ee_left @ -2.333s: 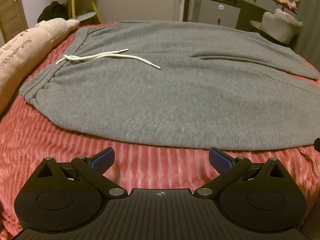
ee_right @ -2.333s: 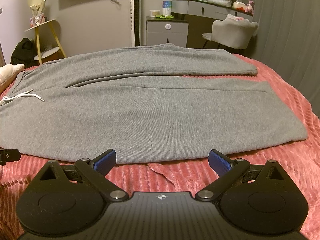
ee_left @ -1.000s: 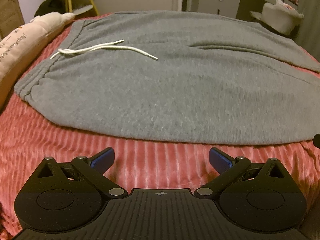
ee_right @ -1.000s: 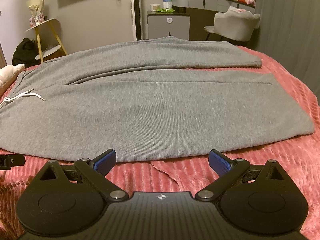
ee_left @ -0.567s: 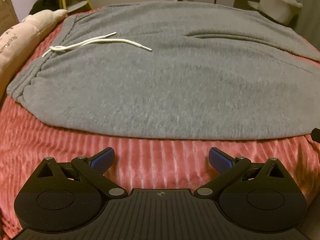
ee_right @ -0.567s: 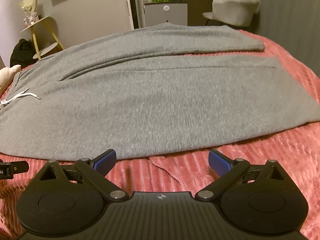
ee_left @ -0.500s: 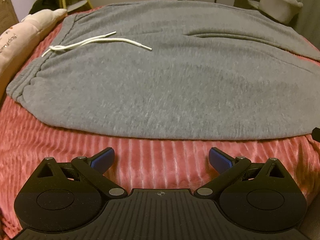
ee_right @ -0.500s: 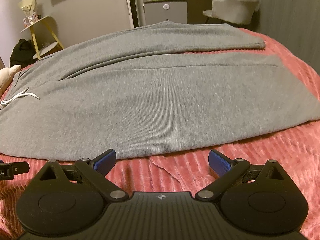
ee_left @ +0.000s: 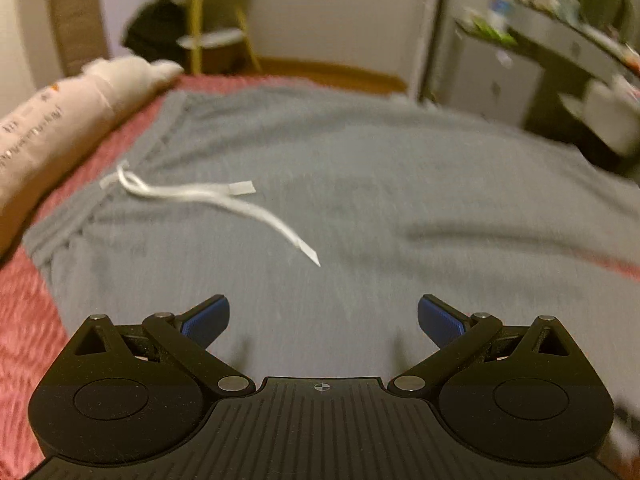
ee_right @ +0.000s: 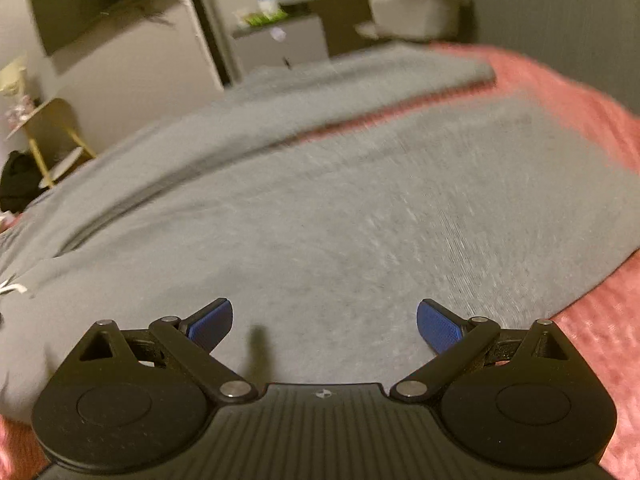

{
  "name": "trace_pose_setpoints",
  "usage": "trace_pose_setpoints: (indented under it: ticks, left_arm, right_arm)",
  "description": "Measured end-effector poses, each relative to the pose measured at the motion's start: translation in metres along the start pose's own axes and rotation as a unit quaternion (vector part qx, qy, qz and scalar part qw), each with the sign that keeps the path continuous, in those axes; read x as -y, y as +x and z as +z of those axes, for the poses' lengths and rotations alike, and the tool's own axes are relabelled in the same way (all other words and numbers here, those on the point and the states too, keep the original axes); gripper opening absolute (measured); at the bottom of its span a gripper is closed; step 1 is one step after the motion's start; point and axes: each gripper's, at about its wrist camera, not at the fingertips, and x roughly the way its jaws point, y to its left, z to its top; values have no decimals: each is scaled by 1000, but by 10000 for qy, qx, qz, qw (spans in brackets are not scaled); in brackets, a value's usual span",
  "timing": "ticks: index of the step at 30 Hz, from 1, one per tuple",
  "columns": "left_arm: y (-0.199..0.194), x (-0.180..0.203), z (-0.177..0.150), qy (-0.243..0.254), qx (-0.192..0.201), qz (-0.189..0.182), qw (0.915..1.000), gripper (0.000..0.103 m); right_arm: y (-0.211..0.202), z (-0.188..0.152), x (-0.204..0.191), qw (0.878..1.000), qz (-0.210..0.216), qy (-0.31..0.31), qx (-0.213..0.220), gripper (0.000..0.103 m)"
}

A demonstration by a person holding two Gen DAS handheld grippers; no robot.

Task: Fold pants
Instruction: 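Move the right gripper to the pant leg hem and close on it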

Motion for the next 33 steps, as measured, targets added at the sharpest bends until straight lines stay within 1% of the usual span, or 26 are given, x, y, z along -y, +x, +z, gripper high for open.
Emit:
trace_pose_setpoints:
  ticks: [1,3,5,6,8,9,11,13,16,18,20,21,22,23,24,25,27,28,29,30,32,33]
  left_arm:
    - [7,0,2,6,112,147,9998,103]
    - [26,-5,5,94,278,569,9979,103]
    - [45,-15,3,88,416,1044,9936,103]
    - [54,-23,2,29,483,1208,9915,103]
    - [62,-36,0,-93,530,1263,9905,103]
    - [65,-41,1,-179,530,1235,9908,103]
    - [70,-51,4,-404,581,1128,9911,103]
    - [76,-56,4,-576,689,1142,9894,103]
    - [85,-55,-1,-538,832,1273,9869,103]
    - [90,-51,-6,-488,858,1319,9863,103]
    - [96,-50,-11,-442,867,1294,9868,103]
    - [99,-50,-13,-465,909,1283,9865,103]
    - [101,-51,-14,-506,940,1251,9864,103]
    - [103,-51,-14,-550,952,1242,9861,103]
    - [103,-51,-14,-567,970,1248,9858,103]
    - [104,-51,-13,-577,982,1258,9855,103]
    - [107,-52,-14,-614,1027,1252,9849,103]
    - [108,-53,-14,-647,1036,1234,9848,103]
    - [109,-54,-14,-684,1046,1220,9846,103]
    - [110,-54,-14,-722,1055,1209,9844,103]
    - [111,-55,-14,-752,1082,1206,9839,103]
    - [111,-54,-14,-752,1083,1209,9839,103]
  right_arm:
    - [6,0,6,9999,41,83,-79,99]
    - [11,2,13,9998,124,108,-55,99]
    - [17,5,17,9997,159,36,-164,99]
    - [21,7,16,9995,146,-61,-269,99]
    - [25,14,9,9980,73,-347,-529,99]
    - [25,20,6,9965,47,-402,-733,99]
    - [23,36,4,9947,54,-309,-978,99]
    - [17,60,5,9966,243,-169,-764,99]
    - [22,114,-1,9995,237,-89,-162,99]
    - [39,156,-6,9996,178,-62,217,92]
    - [68,203,-9,9990,162,145,390,67]
    - [83,221,-12,9986,117,242,452,58]
    - [99,241,-14,9980,16,351,525,42]
    - [117,261,-20,9973,-120,457,558,41]
    - [133,279,-25,9963,-237,579,586,41]
    - [148,296,-29,9953,-314,701,588,43]
    - [177,322,-36,9921,-561,944,603,51]
    - [192,332,-39,9916,-610,1009,531,65]
    - [205,336,-41,9918,-639,1024,421,75]
    - [219,342,-44,9914,-723,1050,302,75]
    - [239,341,-50,9894,-963,1073,198,75]
    - [248,340,-51,9878,-1146,1055,62,75]
